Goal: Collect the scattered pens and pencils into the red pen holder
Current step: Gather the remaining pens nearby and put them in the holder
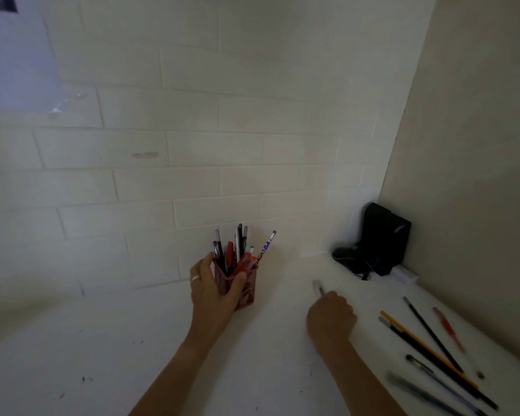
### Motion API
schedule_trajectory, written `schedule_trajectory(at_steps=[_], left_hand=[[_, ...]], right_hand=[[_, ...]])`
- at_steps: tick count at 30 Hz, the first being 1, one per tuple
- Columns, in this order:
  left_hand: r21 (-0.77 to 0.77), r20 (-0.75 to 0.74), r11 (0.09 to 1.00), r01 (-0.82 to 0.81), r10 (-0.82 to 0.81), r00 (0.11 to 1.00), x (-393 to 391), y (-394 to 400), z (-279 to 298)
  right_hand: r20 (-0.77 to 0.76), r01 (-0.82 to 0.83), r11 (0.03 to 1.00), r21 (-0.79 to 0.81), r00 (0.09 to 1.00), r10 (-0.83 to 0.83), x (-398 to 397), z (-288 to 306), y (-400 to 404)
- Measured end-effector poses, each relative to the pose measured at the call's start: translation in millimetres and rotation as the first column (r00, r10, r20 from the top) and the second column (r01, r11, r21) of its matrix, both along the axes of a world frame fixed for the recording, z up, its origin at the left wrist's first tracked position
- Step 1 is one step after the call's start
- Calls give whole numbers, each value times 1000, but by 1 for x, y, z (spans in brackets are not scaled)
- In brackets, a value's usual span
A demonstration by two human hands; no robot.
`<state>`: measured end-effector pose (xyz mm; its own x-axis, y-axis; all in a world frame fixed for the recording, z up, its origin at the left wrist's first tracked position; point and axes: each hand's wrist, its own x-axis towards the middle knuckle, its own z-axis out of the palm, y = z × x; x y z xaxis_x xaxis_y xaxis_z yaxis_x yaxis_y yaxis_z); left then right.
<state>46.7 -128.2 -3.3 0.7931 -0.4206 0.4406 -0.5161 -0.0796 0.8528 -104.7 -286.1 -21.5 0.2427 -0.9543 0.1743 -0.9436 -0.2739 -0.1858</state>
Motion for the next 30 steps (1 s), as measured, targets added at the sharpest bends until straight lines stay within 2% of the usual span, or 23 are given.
schedule_trajectory(at_steps=[6,13,16,18,19,20,22,24,26,28,30], left_hand=[[-177,74,970,-165,180,981,-9,9,6],[-295,206,936,-194,260,943,-28,13,22],[-291,276,942,-169,252,928,-38,12,30],[-282,296,945,-166,251,922,-42,13,30],[-277,275,945,-173,250,928,-41,13,29],[-270,225,946,-180,244,943,-39,13,29],[-260,90,948,-186,215,972,-34,14,32],[-246,85,962,-120,145,986,-31,15,43],[-177,110,981,75,-56,992,-32,12,55],[-153,5,949,275,-278,961,-37,9,69],[-154,-132,932,328,-349,928,-40,6,80]], right_hand=[[-35,-41,993,-115,999,37,0,-6,6],[-6,-43,998,-41,999,42,-3,3,18],[94,-112,990,-83,988,119,-4,10,29],[169,-163,985,61,974,151,-1,23,39],[251,-212,974,77,950,187,0,29,43],[370,-277,957,89,901,226,2,38,48],[604,-445,894,53,727,326,5,53,58],[760,-585,811,10,531,374,11,69,73],[802,-683,730,-24,423,422,19,78,85],[819,-758,651,-21,360,447,25,86,100],[898,-828,559,24,264,353,30,91,109]])
